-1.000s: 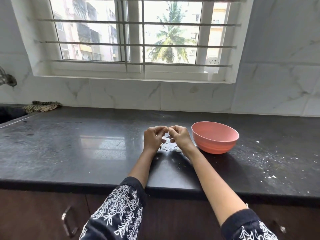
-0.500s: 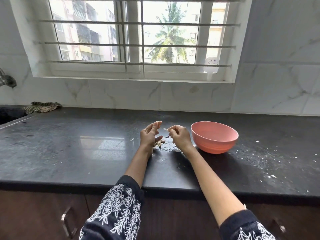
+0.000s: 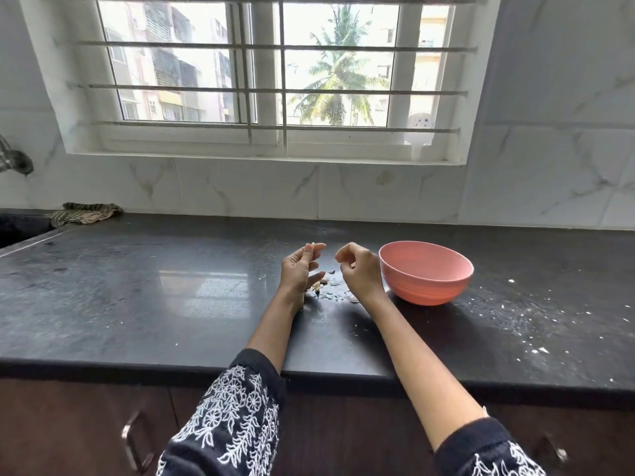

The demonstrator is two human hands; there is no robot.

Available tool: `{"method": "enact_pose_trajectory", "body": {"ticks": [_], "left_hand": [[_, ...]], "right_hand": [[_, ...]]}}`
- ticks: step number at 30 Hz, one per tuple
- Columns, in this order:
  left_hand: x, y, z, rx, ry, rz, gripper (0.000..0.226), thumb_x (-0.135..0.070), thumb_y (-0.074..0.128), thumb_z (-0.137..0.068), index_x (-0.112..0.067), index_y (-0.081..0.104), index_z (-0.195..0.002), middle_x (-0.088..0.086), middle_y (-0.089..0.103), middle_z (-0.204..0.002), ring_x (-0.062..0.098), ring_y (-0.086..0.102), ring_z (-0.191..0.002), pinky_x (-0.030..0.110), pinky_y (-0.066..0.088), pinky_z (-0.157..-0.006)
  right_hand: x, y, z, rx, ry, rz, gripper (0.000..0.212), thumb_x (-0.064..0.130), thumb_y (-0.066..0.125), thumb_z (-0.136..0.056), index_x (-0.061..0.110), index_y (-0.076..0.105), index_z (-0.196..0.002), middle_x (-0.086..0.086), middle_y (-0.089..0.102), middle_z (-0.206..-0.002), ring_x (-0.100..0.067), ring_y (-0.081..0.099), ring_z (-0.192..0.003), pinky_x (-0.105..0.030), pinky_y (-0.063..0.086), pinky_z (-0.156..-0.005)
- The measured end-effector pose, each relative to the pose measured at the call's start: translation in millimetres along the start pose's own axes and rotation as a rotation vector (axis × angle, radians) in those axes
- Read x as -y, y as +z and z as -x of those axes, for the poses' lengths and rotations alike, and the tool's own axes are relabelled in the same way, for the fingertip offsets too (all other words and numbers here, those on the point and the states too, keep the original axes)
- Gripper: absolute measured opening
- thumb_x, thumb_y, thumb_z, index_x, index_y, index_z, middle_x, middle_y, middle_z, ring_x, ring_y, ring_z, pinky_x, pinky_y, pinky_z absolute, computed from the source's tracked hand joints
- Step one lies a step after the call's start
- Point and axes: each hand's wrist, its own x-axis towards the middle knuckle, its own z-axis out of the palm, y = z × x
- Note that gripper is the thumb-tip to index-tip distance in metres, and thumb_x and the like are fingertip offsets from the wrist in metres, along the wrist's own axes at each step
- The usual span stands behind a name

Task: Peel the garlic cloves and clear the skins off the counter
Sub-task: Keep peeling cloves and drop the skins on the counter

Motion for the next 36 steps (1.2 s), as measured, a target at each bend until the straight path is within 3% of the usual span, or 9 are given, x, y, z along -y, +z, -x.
{"method": "enact_pose_trajectory", "body": {"ticks": [5,8,11,16,20,24,29,33,36], "left_hand": [[2,1,2,0.06,0.063,-0.11,0.025,-0.02,0.047,-0.097,-0.006,0.066,-0.107,-0.004,0.055,-0.083,0.006,0.043,-0.073,0.021,0.051,-0.061],[4,1,2,0.086,0.095,-0.144,0.023,-0.015,0.052,-0.095,0.0,0.065,-0.106,-0.002,0.056,-0.079,0.006,0.043,-0.067,0.02,0.05,-0.057],[7,1,0,0.107,0.13,-0.178,0.014,-0.013,0.055,-0.093,-0.004,0.066,-0.094,0.006,0.051,-0.077,-0.001,0.047,-0.056,0.019,0.05,-0.053],[10,0,-2,0.107,0.172,-0.257,0.014,-0.01,0.056,-0.092,-0.002,0.066,-0.099,0.0,0.056,-0.072,-0.007,0.051,-0.052,0.02,0.05,-0.055],[13,-1,-5,0.113,0.192,-0.309,0.016,-0.007,0.055,-0.092,0.002,0.067,-0.099,0.0,0.057,-0.072,-0.001,0.053,-0.058,0.02,0.051,-0.056],[16,-3,-8,0.131,0.216,-0.383,0.015,-0.005,0.054,-0.092,-0.001,0.068,-0.097,-0.001,0.059,-0.072,-0.003,0.051,-0.05,0.023,0.051,-0.057],[14,-3,-6,0.131,0.237,-0.383,0.012,-0.006,0.055,-0.092,-0.008,0.068,-0.091,0.001,0.061,-0.074,0.002,0.057,-0.063,0.021,0.054,-0.057],[12,-4,-4,0.153,0.217,-0.342,0.007,-0.016,0.064,-0.087,-0.011,0.067,-0.083,0.005,0.061,-0.072,0.015,0.054,-0.067,0.03,0.054,-0.062],[9,-3,-2,0.117,0.189,-0.258,0.008,-0.013,0.066,-0.085,-0.006,0.066,-0.082,0.008,0.054,-0.07,0.017,0.049,-0.063,0.022,0.053,-0.053]], "right_hand": [[4,-1,-1,-0.044,0.019,-0.06,0.022,0.006,0.046,-0.089,0.009,0.067,-0.087,-0.006,0.068,-0.075,-0.01,0.053,-0.059,-0.024,0.039,-0.06],[3,1,0,-0.008,-0.062,-0.067,0.017,0.018,0.058,-0.089,0.015,0.069,-0.102,-0.003,0.066,-0.083,-0.013,0.057,-0.072,-0.02,0.038,-0.066],[1,2,0,0.003,-0.115,-0.051,0.013,0.02,0.065,-0.085,0.018,0.073,-0.095,-0.002,0.064,-0.085,-0.011,0.055,-0.073,-0.019,0.037,-0.066],[1,-2,-1,-0.024,-0.107,-0.078,0.002,0.016,0.069,-0.08,0.017,0.07,-0.079,-0.001,0.064,-0.081,-0.01,0.054,-0.069,-0.021,0.039,-0.064],[-2,0,-2,0.016,-0.069,-0.092,0.014,0.015,0.069,-0.08,0.023,0.061,-0.072,0.0,0.065,-0.081,-0.011,0.054,-0.07,-0.02,0.04,-0.064],[-5,3,-4,0.045,-0.045,-0.074,0.016,0.011,0.066,-0.081,0.022,0.058,-0.073,-0.004,0.065,-0.083,-0.014,0.055,-0.072,-0.023,0.039,-0.066],[-6,2,-5,0.015,-0.056,-0.089,0.013,0.01,0.069,-0.08,0.02,0.06,-0.075,-0.003,0.065,-0.081,-0.012,0.054,-0.07,-0.008,0.036,-0.06],[-5,3,-5,0.089,-0.072,-0.103,0.021,0.003,0.059,-0.085,0.014,0.07,-0.099,-0.006,0.065,-0.089,-0.014,0.056,-0.079,-0.013,0.039,-0.066],[-4,3,-5,0.098,-0.071,-0.154,0.018,0.004,0.057,-0.087,0.012,0.072,-0.093,-0.007,0.067,-0.093,-0.014,0.057,-0.085,-0.014,0.04,-0.068]]}}
